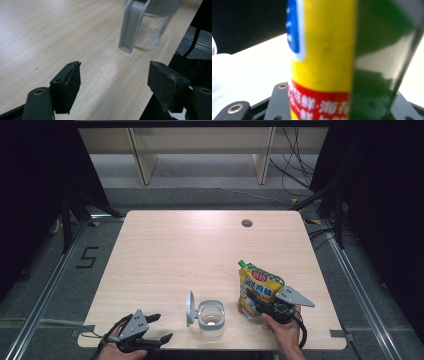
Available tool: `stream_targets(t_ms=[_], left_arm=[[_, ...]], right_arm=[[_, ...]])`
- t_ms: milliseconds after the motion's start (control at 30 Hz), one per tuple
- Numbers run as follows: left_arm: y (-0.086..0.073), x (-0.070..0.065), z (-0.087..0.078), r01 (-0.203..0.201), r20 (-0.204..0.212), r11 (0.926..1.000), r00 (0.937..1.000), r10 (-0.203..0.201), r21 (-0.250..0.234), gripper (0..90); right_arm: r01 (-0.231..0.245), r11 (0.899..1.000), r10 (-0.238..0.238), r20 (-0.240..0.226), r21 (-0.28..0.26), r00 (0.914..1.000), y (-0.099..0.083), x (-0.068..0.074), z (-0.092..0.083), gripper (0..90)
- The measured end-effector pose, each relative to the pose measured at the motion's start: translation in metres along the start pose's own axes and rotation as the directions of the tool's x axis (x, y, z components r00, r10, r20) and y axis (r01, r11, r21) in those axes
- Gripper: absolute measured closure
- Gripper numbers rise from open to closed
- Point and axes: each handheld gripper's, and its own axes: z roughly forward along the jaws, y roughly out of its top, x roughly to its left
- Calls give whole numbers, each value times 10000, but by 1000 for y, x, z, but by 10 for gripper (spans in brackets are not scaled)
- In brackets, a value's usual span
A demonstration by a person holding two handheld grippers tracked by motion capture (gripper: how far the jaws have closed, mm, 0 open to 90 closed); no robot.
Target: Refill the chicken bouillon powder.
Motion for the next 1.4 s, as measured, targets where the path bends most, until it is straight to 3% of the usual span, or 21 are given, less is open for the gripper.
stream_targets(t_ms=[133, 167, 500, 533, 633, 667, 700, 733, 833, 867, 967, 1000, 1033, 1100, 1133, 1167, 1233, 1267, 1300, 1367, 1400], left_arm=[[0, 1, 0, -38, 70, 10000, 10000, 39, -22, 260], [0, 0, 0, 5, 11, 10000, 10000, -5, -1, 260], [0, 0, 0, -17, 32, 10000, 10000, 17, -44, 260], [0, 2, -1, -157, 37, 9998, 9999, 157, 140, 260], [0, 0, -1, 116, 86, 9999, 9999, -115, -104, 260], [0, 0, 0, 128, 85, 9998, 9999, -126, -161, 260], [-1, 0, -1, -29, 68, 10000, 10000, 30, -94, 260], [-1, 0, -1, -29, 68, 10000, 10000, 30, -94, 260], [0, 1, -2, -159, 23, 9998, 9999, 159, -75, 261], [0, 2, -2, -289, 47, 9995, 9996, 290, -107, 261], [0, 2, -2, -309, 32, 9995, 9995, 309, -77, 261], [-1, -1, 0, 138, 55, 9997, 9999, -137, -180, 261], [-1, -1, 0, 122, 61, 9998, 9999, -121, -175, 261], [-1, 0, -1, 42, 51, 9999, 10000, -42, -98, 261], [-1, -1, 0, 142, 53, 9997, 9999, -141, -173, 261], [-1, -1, 0, 137, 53, 9997, 9999, -136, -198, 261], [-1, -1, 0, 140, 46, 9997, 9999, -139, -194, 261], [-1, -1, 0, 140, 46, 9997, 9999, -139, -194, 261], [-1, 0, 0, -29, 8, 9999, 10000, 29, -109, 261], [-1, 0, -1, 7, 12, 10000, 10000, -7, -14, 261], [-1, 0, -1, 7, 12, 10000, 10000, -7, -14, 261]], right_arm=[[130, 9999, -130, -18, 40, 9999, 2, 1, -2, 550], [248, 9994, -250, -115, -227, 9996, 2, 1, -1, 553], [755, 9971, -754, -408, 2, 9963, 12, 8, -9, 567], [1060, 9944, -1061, -159, -33, 9942, 14, 9, -11, 567], [1005, 9948, -1010, -412, -152, 9940, 20, 18, -17, 568], [1034, 9945, -1023, -610, 141, 9929, 22, 21, -21, 568], [1411, 9900, -1408, -503, 14, 9888, 27, 25, -24, 569], [1411, 9900, -1408, -503, 14, 9888, 27, 25, -24, 569], [2586, 9657, -2580, -268, 216, 9658, 35, 36, -30, 569], [3151, 9485, -3151, -51, 311, 9490, 37, 38, -32, 569], [3765, 9252, -3762, -159, 479, 9264, 41, 46, -38, 571], [4089, 9120, -4089, -71, 334, 9126, 42, 47, -39, 571], [4250, 9042, -4250, -101, 425, 9051, 44, 49, -41, 571], [4714, 8795, -4728, 69, 657, 8812, 46, 53, -45, 571], [5139, 8549, -5155, 49, 714, 8569, 47, 53, -46, 572], [5142, 8530, -5166, 49, 892, 8562, 47, 55, -49, 572], [5504, 8293, -5529, -6, 966, 8332, 49, 59, -52, 572], [5504, 8293, -5529, -6, 966, 8332, 49, 59, -52, 572], [5861, 8021, -5892, -78, 1143, 8079, 49, 62, -55, 572], [6060, 7850, -6091, -182, 1290, 7929, 49, 66, -56, 572], [6060, 7850, -6091, -182, 1290, 7929, 49, 66, -56, 572]])
